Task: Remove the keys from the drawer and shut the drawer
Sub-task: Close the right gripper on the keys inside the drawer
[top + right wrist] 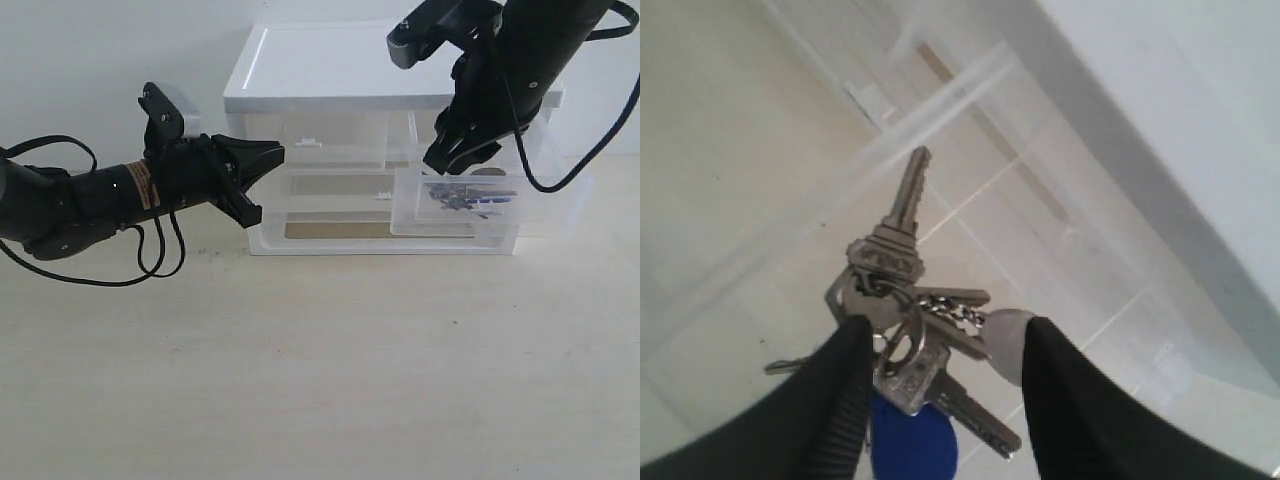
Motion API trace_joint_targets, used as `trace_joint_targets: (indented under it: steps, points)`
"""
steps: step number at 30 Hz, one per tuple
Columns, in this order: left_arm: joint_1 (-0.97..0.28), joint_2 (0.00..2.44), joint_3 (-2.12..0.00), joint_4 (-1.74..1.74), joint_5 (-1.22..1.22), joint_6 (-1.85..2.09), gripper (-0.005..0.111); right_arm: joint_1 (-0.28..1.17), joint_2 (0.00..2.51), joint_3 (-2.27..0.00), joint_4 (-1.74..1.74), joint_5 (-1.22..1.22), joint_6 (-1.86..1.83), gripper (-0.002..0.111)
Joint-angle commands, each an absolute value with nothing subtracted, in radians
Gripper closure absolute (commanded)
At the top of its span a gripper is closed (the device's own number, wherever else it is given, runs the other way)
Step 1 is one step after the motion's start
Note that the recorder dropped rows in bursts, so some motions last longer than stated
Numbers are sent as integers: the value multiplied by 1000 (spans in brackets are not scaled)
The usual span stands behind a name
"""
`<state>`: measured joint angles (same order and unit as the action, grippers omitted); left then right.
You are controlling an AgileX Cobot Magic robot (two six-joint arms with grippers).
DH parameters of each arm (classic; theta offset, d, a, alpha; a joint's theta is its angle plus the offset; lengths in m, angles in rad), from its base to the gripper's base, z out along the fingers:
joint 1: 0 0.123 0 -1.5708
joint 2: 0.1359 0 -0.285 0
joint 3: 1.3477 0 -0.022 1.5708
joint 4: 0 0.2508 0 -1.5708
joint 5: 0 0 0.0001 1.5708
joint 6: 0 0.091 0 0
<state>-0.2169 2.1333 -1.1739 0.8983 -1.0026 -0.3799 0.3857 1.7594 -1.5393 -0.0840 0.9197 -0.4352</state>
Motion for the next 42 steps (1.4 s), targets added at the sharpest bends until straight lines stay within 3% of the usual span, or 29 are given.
trace_joint_targets:
  steps: [1, 29, 32, 37, 42]
  points:
    - [-210, 2137, -1187, 832, -945, -373, 102, 347, 1788, -1558, -22, 940, -512, 65]
    - [-210, 2137, -1187, 827, -935, -373, 102, 347, 1869, -1558, -40, 930, -576, 65]
    - [-210, 2137, -1187, 827, -935, -373, 102, 347, 1881, -1558, -70, 930, -567, 73]
    - [-210, 2137, -1187, 827, -935, -373, 102, 347, 1894, -1558, -128, 897, -537, 108]
    - [-210, 2137, -1187, 827, -935, -373, 102, 347, 1894, -1558, -278, 785, -334, 108]
